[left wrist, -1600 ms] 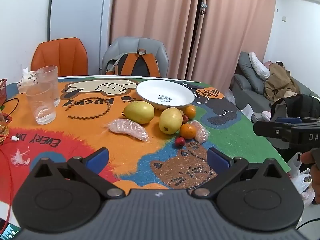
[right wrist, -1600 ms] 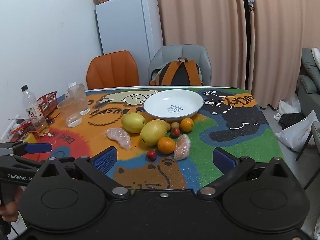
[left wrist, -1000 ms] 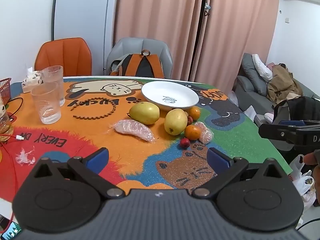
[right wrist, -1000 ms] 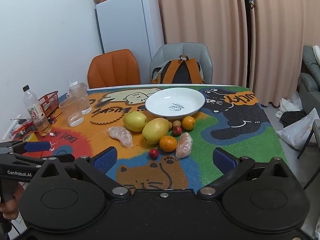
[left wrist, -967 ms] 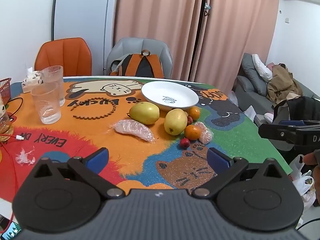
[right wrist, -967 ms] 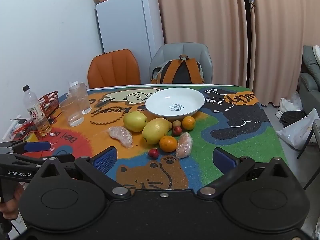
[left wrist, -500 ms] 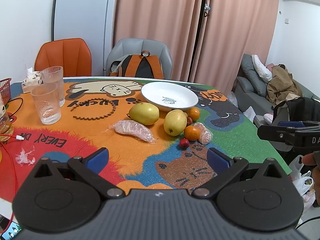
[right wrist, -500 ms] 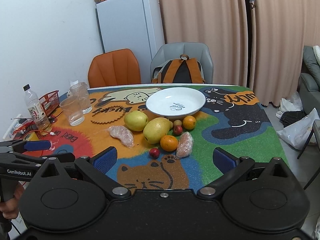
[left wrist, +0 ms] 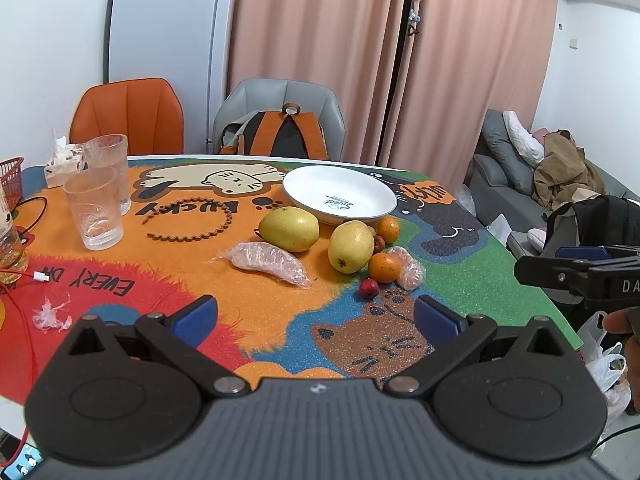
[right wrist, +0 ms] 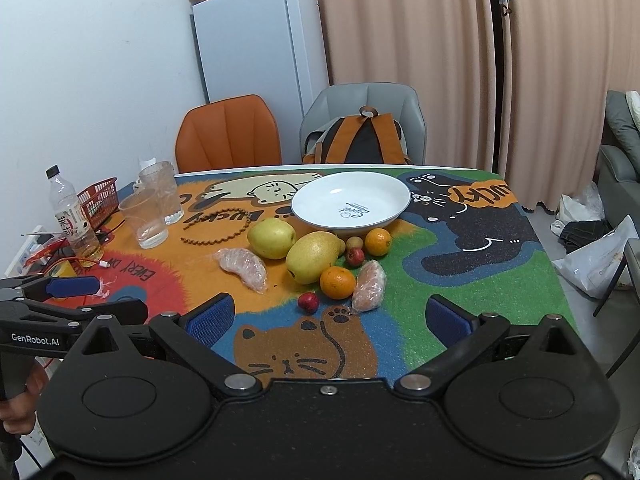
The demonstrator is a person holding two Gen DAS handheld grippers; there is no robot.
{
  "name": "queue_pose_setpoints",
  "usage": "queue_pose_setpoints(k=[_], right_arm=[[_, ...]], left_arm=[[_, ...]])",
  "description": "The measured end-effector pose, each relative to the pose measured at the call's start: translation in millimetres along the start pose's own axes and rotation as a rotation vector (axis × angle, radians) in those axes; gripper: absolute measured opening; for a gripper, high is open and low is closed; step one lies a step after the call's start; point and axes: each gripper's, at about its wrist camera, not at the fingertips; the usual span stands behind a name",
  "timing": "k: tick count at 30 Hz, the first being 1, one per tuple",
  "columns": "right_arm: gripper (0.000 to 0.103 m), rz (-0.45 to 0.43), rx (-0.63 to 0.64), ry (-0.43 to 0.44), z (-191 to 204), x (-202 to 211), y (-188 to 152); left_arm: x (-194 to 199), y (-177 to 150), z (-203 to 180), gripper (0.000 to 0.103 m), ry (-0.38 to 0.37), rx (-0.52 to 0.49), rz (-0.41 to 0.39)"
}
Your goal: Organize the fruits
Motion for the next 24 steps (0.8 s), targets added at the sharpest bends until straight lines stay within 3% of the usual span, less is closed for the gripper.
queue_pose_setpoints(k=[24], right_arm=[[0.103, 0.003, 0.006, 0.003, 1.8, 0.7, 1.2]], left_arm=[[1.1, 1.1, 0.9, 0.103, -0.001, 0.002, -0.002]])
Point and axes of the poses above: each gripper's, at about its wrist camera, not at the fingertips, and x roughly against the way its jaws point, z to its left, y to its top, and after that the axes turned 11 degrees about y, right-handed
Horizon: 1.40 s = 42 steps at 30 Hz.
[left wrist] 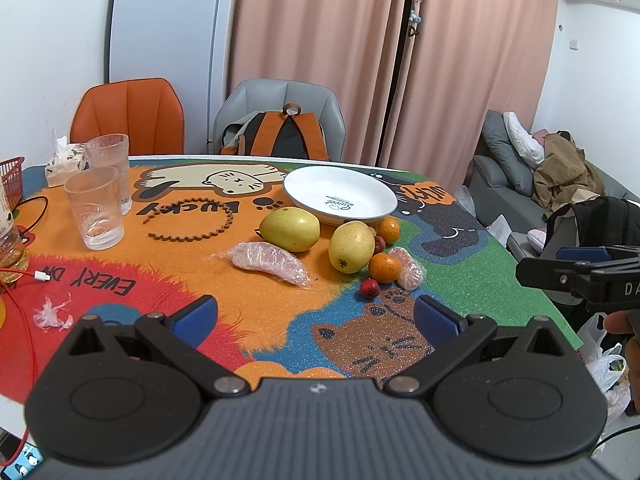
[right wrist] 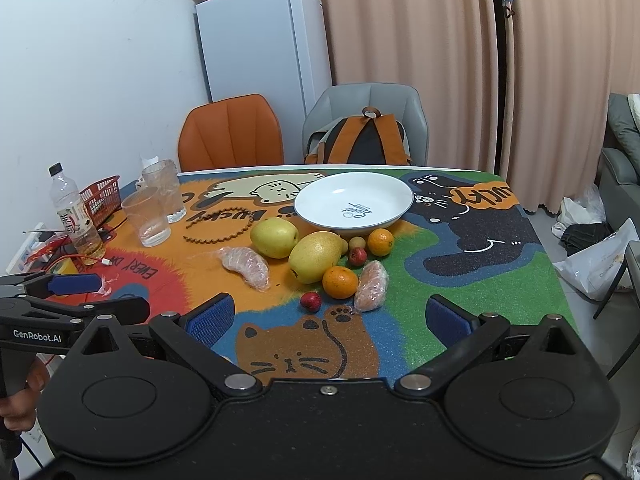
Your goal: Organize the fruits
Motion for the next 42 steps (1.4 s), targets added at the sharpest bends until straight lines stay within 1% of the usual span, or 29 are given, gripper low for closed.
queue_pose_setpoints(k=[20, 27, 31, 36, 42], right_arm=[[0.103, 0.006, 0.009, 0.003, 0.3, -1.6, -0.4], [0.103, 0.026, 0.016, -0.008, -5.2, -12.2, -4.9], [0.103, 0.035, 0.013, -0.011, -11.9, -19.1, -7.1], [0.103, 0.045, -0.010, 0.011, -24.2, -26.5, -10.1], [0.103, 0.044, -0.041, 0.038, -37.5, -32.6, -13.0]], left_arm=[[-1.7, -3.0, 1.0, 0.103, -0.008, 0.000, 0.003], [-13.8, -8.3, 2.5, 0.103, -0.028, 0.025, 0.023], [-25.6, -10.2, -1.9, 0.103, -0.023, 0.013, 0.037], [-35.9, -10.2, -4.7, 0.103, -0.035, 0.019, 0.047], [-48.3, -8.6, -10.6, 0.103, -0.038, 0.022, 0.040]])
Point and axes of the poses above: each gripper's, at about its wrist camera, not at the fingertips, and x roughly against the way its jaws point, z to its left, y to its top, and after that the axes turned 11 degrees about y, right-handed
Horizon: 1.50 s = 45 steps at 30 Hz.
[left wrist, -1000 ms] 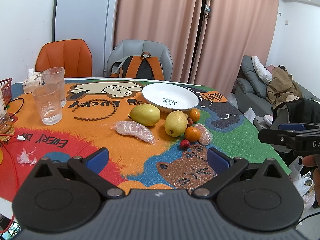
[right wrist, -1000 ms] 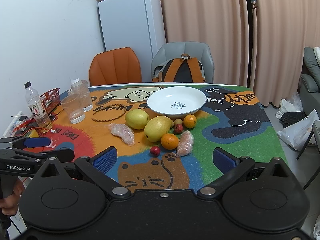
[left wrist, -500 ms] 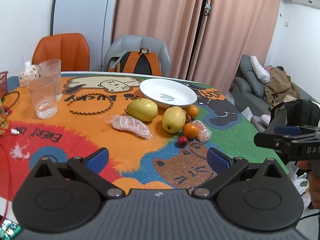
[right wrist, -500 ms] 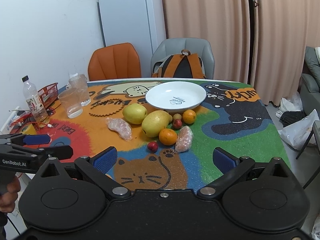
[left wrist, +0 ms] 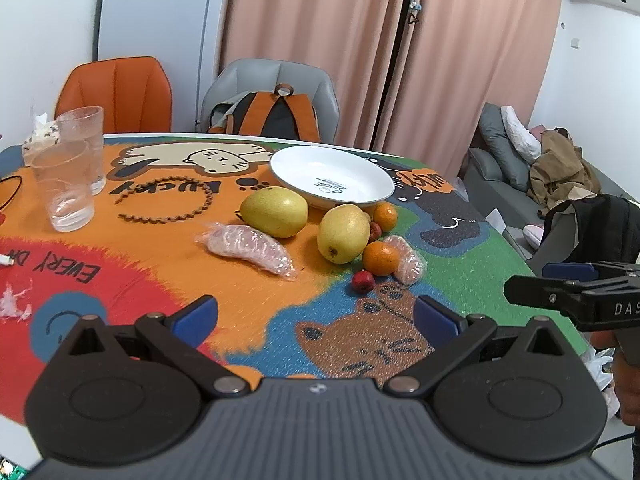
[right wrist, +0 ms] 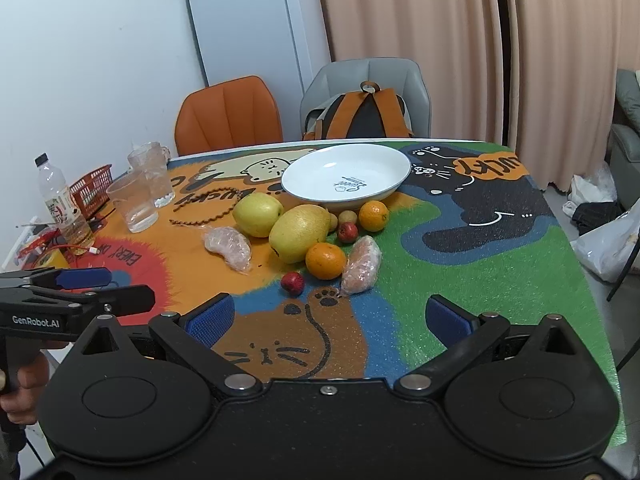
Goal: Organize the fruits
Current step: 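Move the left gripper to the small red fruit and close on it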
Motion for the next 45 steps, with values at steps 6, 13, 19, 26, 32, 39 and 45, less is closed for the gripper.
queue_pose_setpoints(k=[6, 13, 19, 26, 32, 39, 45], right_arm=[[0.103, -0.008, -0.017, 0.011, -13.3, -6.9, -1.1], [0.103, -0.021, -0.030, 0.034, -27.5, -16.9, -2.7], [0.102, -0.028, -0.026, 0.044, -35.7, -27.1, -2.8], [0.091, -0.022, -0.038, 0.063, -47.9, -41.1, -1.9], [0.078, -0.007, -0.065, 0.092, -61.2, -52.2, -2.1], [0.067, 0.013, -0.093, 0.121, -73.4, -65.1, -1.4], [0.061, 0.033, -0.105, 0.145, -82.2, -75.8, 2.8]], left_arm=[[-12.8, -0.3, -9.9, 0.102, -0.027, 0.000, -0.003], [-32.7, 0.5, -19.6, 0.098, -0.040, -0.004, 0.000], [-50.7, 2.4, -28.9, 0.088, -0.056, 0.004, 0.018], [-73.8, 4.6, -35.9, 0.071, -0.067, 0.007, 0.042], [-91.4, 3.8, -41.5, 0.061, -0.082, 0.008, 0.069], [-111.1, 6.0, -49.0, 0.054, -0.090, 0.008, 0.092], [-128.8, 7.7, -56.3, 0.049, -0.088, -0.002, 0.112]])
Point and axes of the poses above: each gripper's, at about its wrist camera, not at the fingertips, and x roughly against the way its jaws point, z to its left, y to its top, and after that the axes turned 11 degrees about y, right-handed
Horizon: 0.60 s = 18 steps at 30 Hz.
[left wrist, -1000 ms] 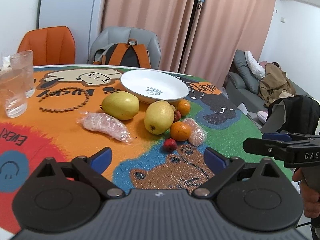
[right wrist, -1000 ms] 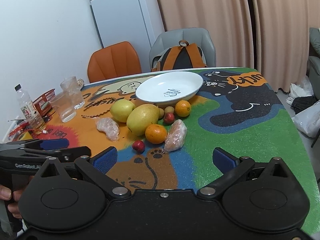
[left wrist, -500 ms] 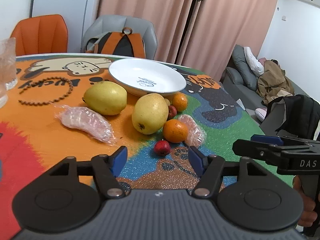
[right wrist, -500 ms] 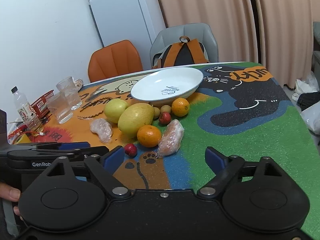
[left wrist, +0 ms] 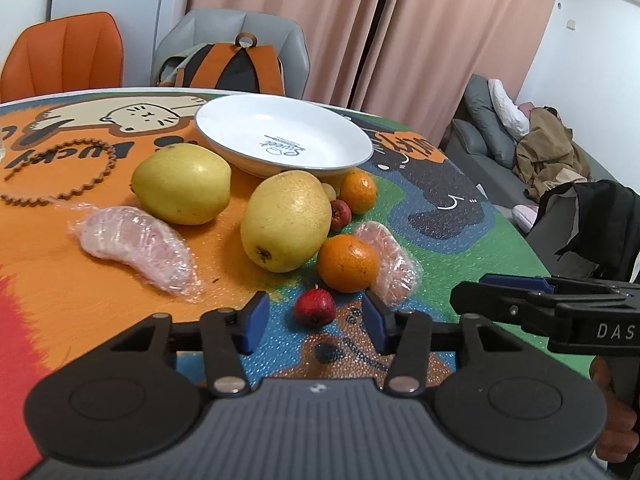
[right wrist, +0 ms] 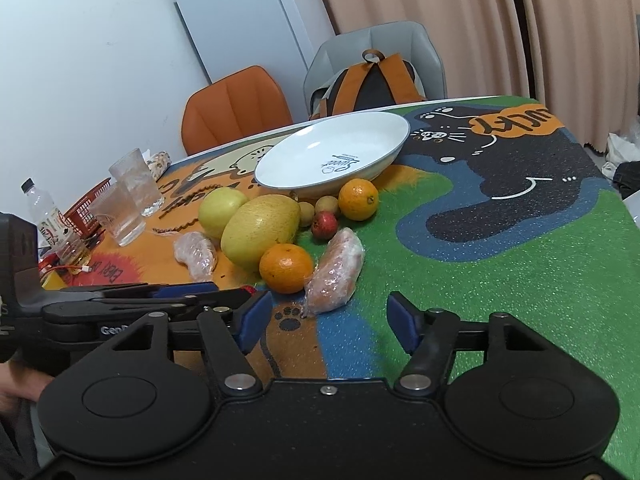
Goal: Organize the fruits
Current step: 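Move the left gripper to the small red fruit and close on it, then lift the red fruit with the left gripper while the right gripper grasps a tangerine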
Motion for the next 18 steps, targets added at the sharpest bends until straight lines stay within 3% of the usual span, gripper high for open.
queue_pose_setpoints(k=[3, 5, 7, 8, 18], right_arm=[[0.060, 0.012, -0.005, 0.012, -3.2, -4.3, 3.3], [0.060, 0.020, -0.003, 0.019, -3.8, -7.4, 5.5], [0.060, 0.026, 0.001, 0.025, -4.0, -11.2, 8.4], [0.060, 0.028, 0.002, 0.027, -3.4, -13.0, 9.6], [0.060, 0.070, 0.062, 0.087, 13.2, -38.5, 21.6]], left_arm=[[-8.3, 1.1, -0.3, 0.048, 0.000, 0.008, 0.019], [-13.3, 1.8, -1.1, 0.041, 0.001, 0.005, 0.027], [-17.7, 2.2, -0.3, 0.024, 0.003, 0.009, 0.031], [-18.6, 2.9, 0.6, 0.022, 0.005, 0.011, 0.035], [-3.3, 7.4, 18.6, 0.022, 0.019, 0.026, 0.018]])
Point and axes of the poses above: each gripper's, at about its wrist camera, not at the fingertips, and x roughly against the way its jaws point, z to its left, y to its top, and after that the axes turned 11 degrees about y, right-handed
